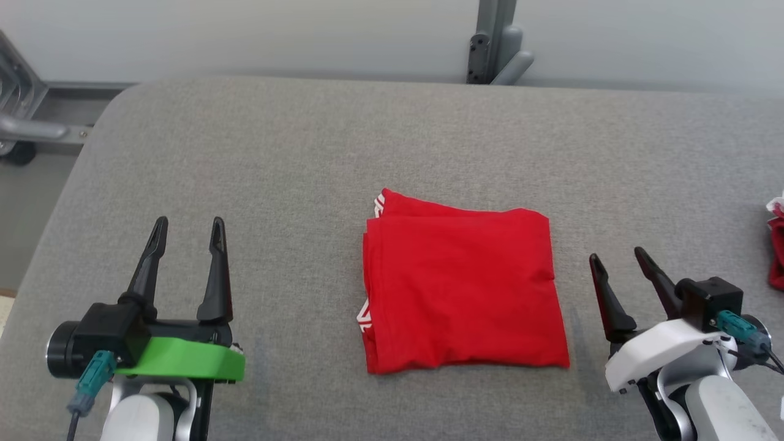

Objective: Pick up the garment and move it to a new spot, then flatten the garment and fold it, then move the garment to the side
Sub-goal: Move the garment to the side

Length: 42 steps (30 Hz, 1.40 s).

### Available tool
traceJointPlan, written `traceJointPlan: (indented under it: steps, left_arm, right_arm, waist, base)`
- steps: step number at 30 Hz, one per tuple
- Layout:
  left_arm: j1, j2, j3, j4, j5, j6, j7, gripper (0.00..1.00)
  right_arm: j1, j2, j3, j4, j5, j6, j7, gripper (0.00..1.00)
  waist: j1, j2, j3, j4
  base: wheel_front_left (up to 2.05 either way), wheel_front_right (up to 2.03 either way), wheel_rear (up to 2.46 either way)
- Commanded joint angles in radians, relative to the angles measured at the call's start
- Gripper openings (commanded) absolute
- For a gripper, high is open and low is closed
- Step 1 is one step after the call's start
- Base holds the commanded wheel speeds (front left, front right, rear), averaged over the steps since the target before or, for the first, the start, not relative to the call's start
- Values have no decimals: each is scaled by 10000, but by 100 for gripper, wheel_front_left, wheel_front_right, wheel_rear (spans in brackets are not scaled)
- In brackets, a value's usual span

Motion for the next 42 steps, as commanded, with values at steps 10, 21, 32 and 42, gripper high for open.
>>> traceJointPlan:
  steps: [10,21,32,42]
  left_arm:
    - [-987,-293,-244,543,33,-118,-550,100]
    - [-1228,-397,-283,821,147,-53,-723,100]
    - [-843,-81,-117,645,285,68,-748,100]
    - [-797,200,-225,-61,388,142,-266,100]
  right_arm:
    - [-1191,-324,776,2119,466,-6,-160,100]
    - [-1698,-486,1792,3643,1449,-4,126,0]
    - [-1780,-775,2041,2925,1478,-12,-597,0]
    - [-1126,-1300,1603,1805,1009,-12,-528,0]
  waist:
    - [0,0,1503,1301]
    - [0,0,1668,1336]
    - [0,0,1318,-35]
    - [0,0,1466,-2260]
  base:
    - [0,0,0]
    - [0,0,0]
    - [0,0,0]
    - [0,0,0]
